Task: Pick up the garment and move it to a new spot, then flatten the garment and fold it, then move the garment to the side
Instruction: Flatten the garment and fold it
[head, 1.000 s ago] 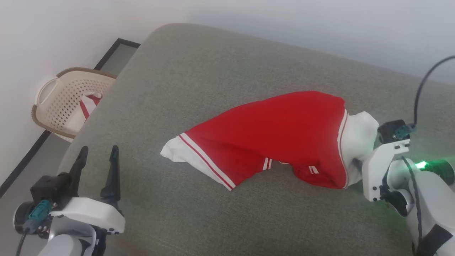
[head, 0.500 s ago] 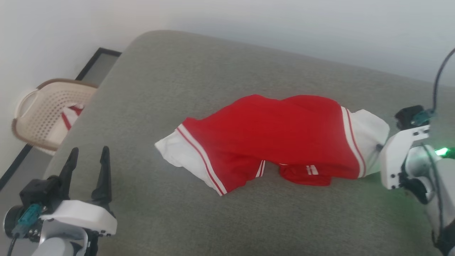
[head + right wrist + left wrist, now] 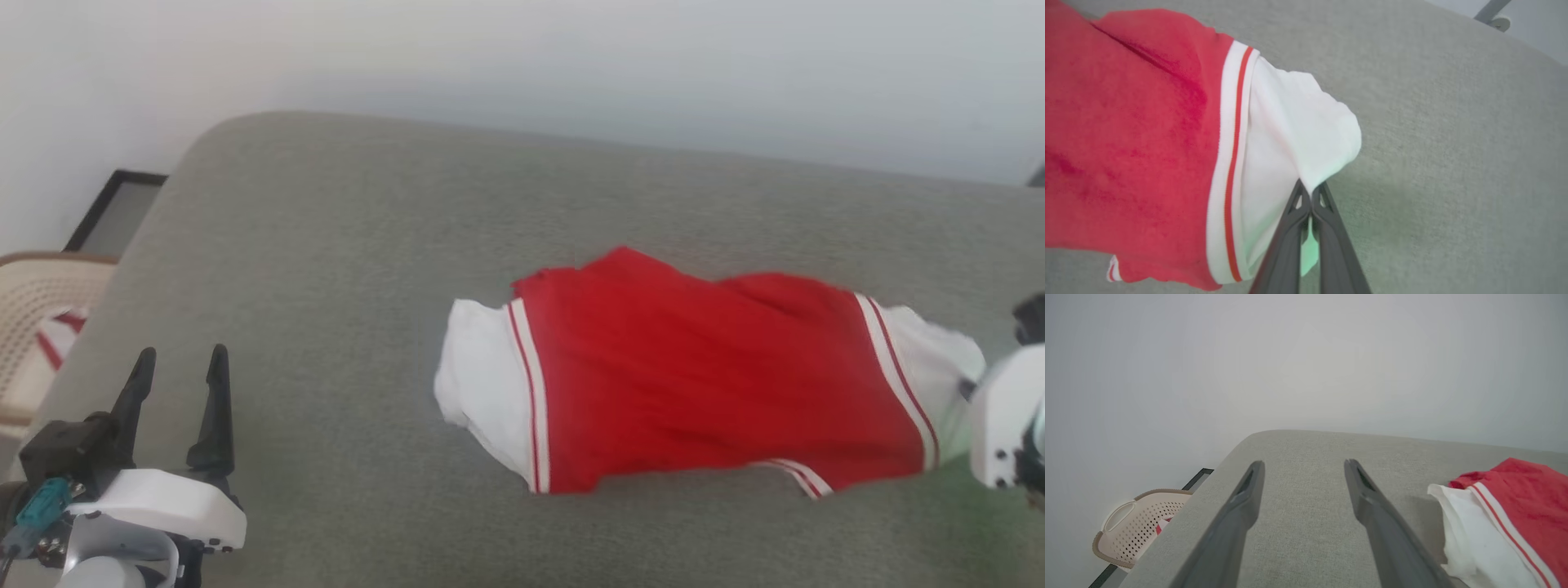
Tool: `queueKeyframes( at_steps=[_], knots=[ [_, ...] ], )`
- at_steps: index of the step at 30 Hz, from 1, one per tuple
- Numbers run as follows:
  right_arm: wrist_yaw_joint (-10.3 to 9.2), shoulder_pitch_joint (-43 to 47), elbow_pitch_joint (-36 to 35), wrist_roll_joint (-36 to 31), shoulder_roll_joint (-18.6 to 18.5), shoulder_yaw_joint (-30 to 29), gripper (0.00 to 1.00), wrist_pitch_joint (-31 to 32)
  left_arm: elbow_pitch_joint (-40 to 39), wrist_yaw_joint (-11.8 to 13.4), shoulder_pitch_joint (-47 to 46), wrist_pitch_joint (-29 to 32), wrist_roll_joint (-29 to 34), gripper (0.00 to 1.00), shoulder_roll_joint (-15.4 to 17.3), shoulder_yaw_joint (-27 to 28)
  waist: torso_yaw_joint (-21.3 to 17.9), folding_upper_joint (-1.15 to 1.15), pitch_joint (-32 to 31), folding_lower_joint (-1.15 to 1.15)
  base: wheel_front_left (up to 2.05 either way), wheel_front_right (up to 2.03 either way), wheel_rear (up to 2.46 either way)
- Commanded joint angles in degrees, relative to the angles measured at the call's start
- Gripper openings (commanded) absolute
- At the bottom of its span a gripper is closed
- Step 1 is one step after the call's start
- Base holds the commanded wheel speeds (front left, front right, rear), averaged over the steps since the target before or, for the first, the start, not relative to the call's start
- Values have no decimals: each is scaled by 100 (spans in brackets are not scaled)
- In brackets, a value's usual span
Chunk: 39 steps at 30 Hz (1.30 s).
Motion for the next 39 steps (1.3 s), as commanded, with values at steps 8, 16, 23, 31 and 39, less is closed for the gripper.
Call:
queueKeyframes(
  at_steps=[8, 16, 23, 31, 39],
  knots=[
    [-10, 559, 110, -154, 340, -537, 0, 34, -8, -32, -76, 85, 30, 100, 9, -72, -234, 0, -35, 0, 0, 0, 0],
    [-10, 220, 942, -408, 716, -522, 100, -375, -2, -151, -165, 282, 5, 100, 143, -170, -326, 0, -151, 0, 0, 0, 0],
    [-10, -21, 1008, -380, 686, -553, 100, -775, -208, -368, -326, 763, -79, 100, 415, -293, -573, 0, -251, 0, 0, 0, 0],
    [-10, -45, 343, -590, 864, -818, 100, -1771, -381, -858, -767, 1794, -382, 100, 783, -533, -1058, 0, -256, 0, 0, 0, 0],
    [-10, 96, -651, -1147, 1424, -1265, 100, -2881, -160, -1215, -1339, 3127, -729, 100, 986, -885, -1583, 0, -114, 0, 0, 0, 0]
  ],
)
